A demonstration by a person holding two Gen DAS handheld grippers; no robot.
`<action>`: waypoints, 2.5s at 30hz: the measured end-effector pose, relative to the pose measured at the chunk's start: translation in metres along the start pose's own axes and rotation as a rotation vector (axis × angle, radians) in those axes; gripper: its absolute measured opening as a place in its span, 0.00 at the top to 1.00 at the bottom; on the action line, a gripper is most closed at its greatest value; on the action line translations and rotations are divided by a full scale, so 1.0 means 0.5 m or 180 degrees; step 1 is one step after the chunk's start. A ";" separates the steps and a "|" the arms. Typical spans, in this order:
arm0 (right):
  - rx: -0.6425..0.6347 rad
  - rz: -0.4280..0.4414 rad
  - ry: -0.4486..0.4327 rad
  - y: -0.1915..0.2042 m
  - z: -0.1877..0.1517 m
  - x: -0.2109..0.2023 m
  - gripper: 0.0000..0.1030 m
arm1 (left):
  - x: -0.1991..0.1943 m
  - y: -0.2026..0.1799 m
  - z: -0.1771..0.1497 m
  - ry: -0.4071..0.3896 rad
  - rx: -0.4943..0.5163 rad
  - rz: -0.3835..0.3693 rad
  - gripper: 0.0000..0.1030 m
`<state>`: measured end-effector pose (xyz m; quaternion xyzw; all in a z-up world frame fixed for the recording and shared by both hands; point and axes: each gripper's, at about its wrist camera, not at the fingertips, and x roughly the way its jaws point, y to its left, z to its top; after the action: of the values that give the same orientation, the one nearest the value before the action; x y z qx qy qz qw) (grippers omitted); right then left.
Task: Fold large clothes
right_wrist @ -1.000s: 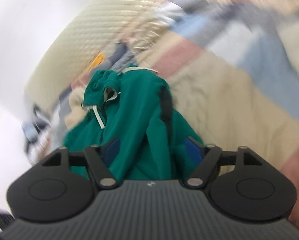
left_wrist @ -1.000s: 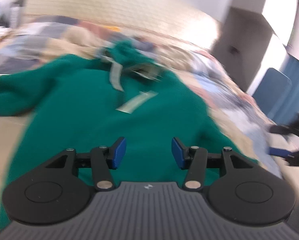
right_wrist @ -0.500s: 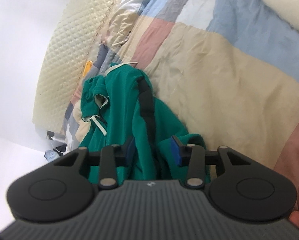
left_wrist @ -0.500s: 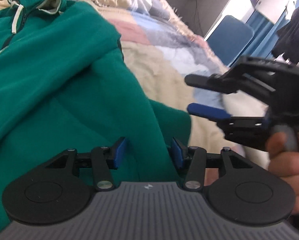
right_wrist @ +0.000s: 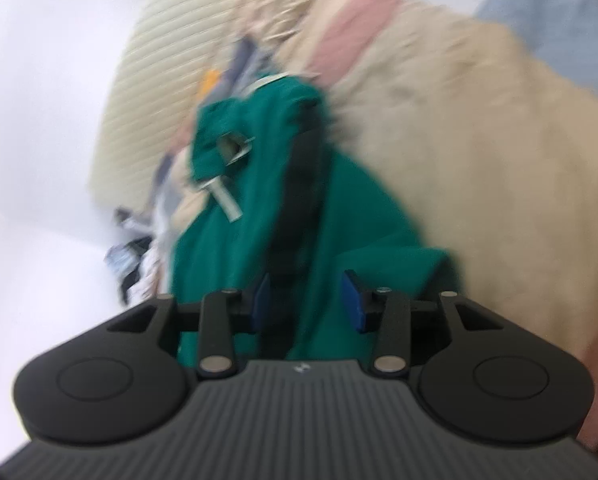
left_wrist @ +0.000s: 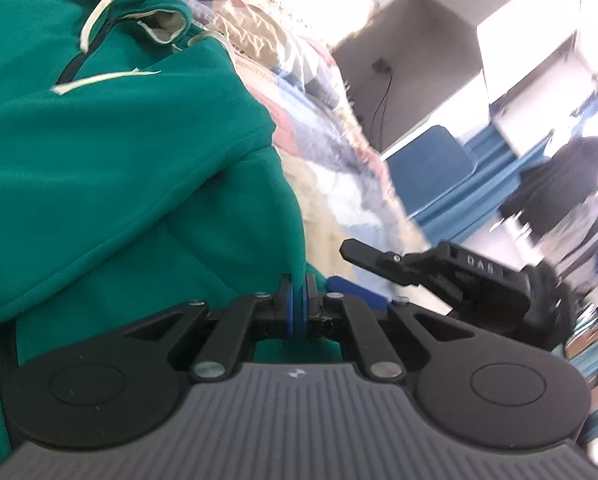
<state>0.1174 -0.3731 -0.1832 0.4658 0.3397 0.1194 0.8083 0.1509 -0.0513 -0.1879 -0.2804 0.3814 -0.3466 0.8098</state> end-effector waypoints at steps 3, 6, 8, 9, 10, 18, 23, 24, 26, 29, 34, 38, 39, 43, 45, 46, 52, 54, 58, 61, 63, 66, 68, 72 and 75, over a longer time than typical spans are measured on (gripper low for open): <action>0.0072 0.0104 0.0164 0.008 -0.009 0.023 0.49 | -0.003 0.021 -0.001 -0.0031 -0.0186 -0.0143 0.96; 0.0166 -0.0097 0.0252 0.004 -0.014 0.053 0.47 | 0.005 0.028 -0.005 0.0012 -0.0175 -0.0142 0.96; 0.0284 -0.0151 0.0301 -0.001 -0.015 0.075 0.47 | 0.008 0.031 -0.009 0.0022 -0.0164 -0.0101 0.96; 0.0327 -0.0202 0.0300 -0.004 -0.016 0.084 0.47 | 0.013 0.034 -0.008 0.0033 -0.0175 -0.0106 0.96; 0.0337 -0.0266 0.0304 -0.005 -0.015 0.094 0.48 | 0.015 0.037 -0.010 0.0042 -0.0175 -0.0098 0.96; 0.0474 -0.0332 0.0497 -0.022 -0.023 0.188 0.53 | 0.017 0.070 -0.013 0.0018 -0.0274 0.0123 0.96; 0.0364 -0.0238 0.0654 -0.011 -0.025 0.227 0.75 | 0.025 0.087 -0.008 -0.0021 -0.0325 0.0208 0.96; 0.0295 -0.0214 0.0677 -0.002 -0.025 0.227 0.86 | 0.024 0.088 -0.009 -0.0024 -0.0316 0.0215 0.96; 0.0141 -0.0185 0.0600 0.018 -0.022 0.209 0.90 | 0.020 0.086 -0.012 -0.0036 -0.0304 0.0152 0.96; 0.0016 -0.0074 0.0326 0.043 -0.012 0.156 0.93 | 0.008 0.067 -0.020 -0.0085 -0.0222 -0.0004 0.96; -0.0259 -0.0077 -0.0237 0.072 -0.012 0.039 0.94 | 0.008 0.037 -0.031 -0.0075 -0.0022 -0.0275 0.95; -0.0239 -0.0341 -0.0533 0.058 0.001 -0.022 0.94 | 0.025 0.002 -0.050 0.0008 0.0206 -0.0398 0.94; -0.0233 -0.0487 -0.0609 0.055 0.004 -0.030 0.94 | 0.032 -0.005 -0.054 0.0040 0.0252 -0.0398 0.94; -0.0033 -0.0903 -0.0776 0.025 0.014 -0.053 0.94 | 0.090 -0.025 -0.067 0.0279 0.0392 -0.0382 0.94; 0.0024 -0.1078 -0.0790 0.010 0.015 -0.047 0.94 | 0.121 -0.033 -0.075 0.0427 0.0449 -0.0339 0.94; 0.0042 -0.1150 -0.0791 0.003 0.014 -0.042 0.94 | 0.139 -0.035 -0.079 0.0517 0.0481 -0.0306 0.94; 0.0304 -0.1429 -0.0683 -0.056 0.024 -0.007 0.94 | 0.215 -0.024 -0.095 0.0887 0.0493 0.0013 0.94; 0.0369 -0.1472 -0.0650 -0.066 0.027 0.003 0.93 | 0.223 -0.016 -0.090 0.0922 0.0430 0.0026 0.94; 0.0470 -0.1484 -0.0609 -0.080 0.030 0.016 0.93 | 0.225 -0.019 -0.074 0.0947 0.0444 0.0063 0.94; 0.0412 -0.1464 -0.0613 -0.069 0.029 0.016 0.91 | 0.217 -0.039 -0.063 0.0957 0.0592 0.0139 0.94; 0.0292 -0.1455 -0.0635 -0.053 0.027 0.010 0.90 | 0.201 -0.049 -0.048 0.0925 0.0668 0.0185 0.94; 0.0072 -0.1435 -0.0664 -0.026 0.023 0.002 0.85 | 0.160 -0.059 -0.032 0.0826 0.0805 0.0317 0.91; -0.0102 -0.1441 -0.0703 -0.006 0.019 0.003 0.80 | 0.121 -0.063 -0.023 0.0732 0.0901 0.0403 0.90; -0.0474 -0.1452 -0.0849 0.036 0.011 -0.001 0.60 | 0.044 -0.064 0.014 0.0448 0.0994 0.0650 0.90; -0.0792 -0.1306 -0.0899 0.071 0.000 -0.003 0.60 | -0.029 -0.071 0.038 0.0167 0.1152 0.0899 0.90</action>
<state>0.1205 -0.3547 -0.1531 0.2965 0.2936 -0.0722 0.9059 0.1472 -0.0577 -0.1455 -0.0654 0.3694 -0.2997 0.8772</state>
